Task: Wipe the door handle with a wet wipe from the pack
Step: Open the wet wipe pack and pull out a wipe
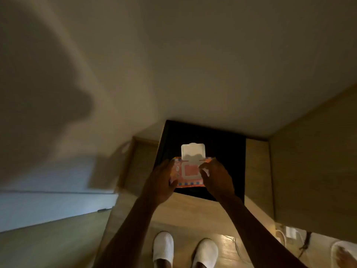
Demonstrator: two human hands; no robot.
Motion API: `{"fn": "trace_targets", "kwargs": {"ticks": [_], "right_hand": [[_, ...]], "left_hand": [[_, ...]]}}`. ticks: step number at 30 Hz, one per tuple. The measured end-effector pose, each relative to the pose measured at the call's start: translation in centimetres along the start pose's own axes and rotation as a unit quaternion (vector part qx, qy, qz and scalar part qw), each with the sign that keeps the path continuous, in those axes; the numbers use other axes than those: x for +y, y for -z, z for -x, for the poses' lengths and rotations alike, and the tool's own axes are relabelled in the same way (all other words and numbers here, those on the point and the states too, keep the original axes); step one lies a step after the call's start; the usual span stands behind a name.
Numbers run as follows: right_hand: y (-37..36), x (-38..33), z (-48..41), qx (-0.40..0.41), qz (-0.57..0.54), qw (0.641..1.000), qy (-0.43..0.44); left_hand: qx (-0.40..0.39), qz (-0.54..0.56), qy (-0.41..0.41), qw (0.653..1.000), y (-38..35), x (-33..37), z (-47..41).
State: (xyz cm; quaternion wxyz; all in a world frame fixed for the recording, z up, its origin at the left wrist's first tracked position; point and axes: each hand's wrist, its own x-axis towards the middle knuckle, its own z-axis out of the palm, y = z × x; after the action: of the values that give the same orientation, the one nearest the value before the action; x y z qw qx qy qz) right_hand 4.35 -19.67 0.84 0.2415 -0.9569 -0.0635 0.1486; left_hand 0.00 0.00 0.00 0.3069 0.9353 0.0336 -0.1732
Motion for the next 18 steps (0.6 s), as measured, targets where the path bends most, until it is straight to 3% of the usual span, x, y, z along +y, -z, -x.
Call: {"fn": "trace_targets", "kwargs": {"ticks": [8,18], "right_hand": [[-5.9,3.4,-1.9,0.078,0.049,0.994,0.065],[-7.2,4.1,-3.0,0.031,0.129,0.987,0.091]], "left_hand": [[0.072,0.046,-0.030,0.996,-5.9,-1.4,-3.4],[0.109,0.007,-0.068,0.992,-7.5,-2.8,-4.0]]}}
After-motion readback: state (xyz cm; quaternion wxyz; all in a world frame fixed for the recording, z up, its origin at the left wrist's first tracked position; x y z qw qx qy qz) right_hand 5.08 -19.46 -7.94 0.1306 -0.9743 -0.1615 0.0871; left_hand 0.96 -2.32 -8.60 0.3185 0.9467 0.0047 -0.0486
